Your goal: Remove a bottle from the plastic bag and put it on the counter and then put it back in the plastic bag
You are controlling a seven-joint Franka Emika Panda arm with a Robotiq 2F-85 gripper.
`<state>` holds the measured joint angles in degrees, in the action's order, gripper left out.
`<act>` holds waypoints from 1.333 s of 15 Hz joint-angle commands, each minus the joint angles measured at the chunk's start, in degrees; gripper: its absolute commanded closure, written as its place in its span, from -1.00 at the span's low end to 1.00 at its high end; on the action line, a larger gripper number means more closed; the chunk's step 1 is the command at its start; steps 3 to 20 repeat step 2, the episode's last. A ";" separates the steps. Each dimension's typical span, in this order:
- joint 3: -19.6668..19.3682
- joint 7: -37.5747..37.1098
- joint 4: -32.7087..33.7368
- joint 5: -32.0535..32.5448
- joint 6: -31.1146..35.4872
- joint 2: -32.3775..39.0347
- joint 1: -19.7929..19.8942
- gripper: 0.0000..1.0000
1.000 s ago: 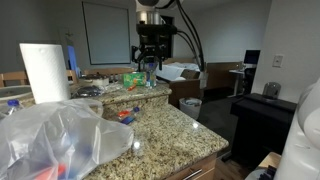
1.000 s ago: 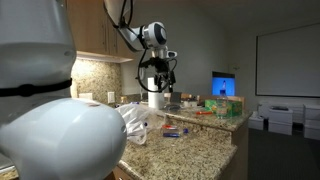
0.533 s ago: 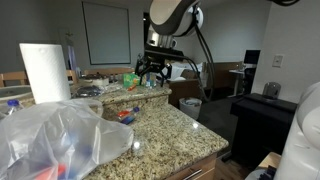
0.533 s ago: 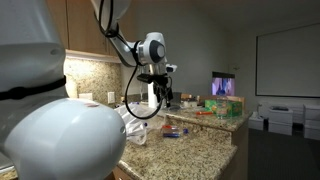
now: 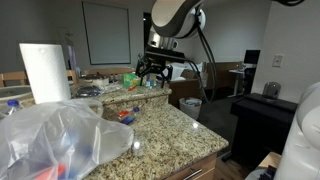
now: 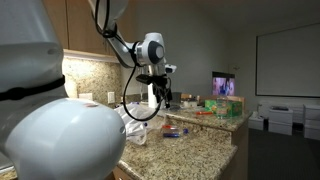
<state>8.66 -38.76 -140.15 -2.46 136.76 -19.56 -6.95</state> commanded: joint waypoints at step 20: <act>1.23 0.54 0.09 -0.68 -0.17 -0.08 1.31 -1.00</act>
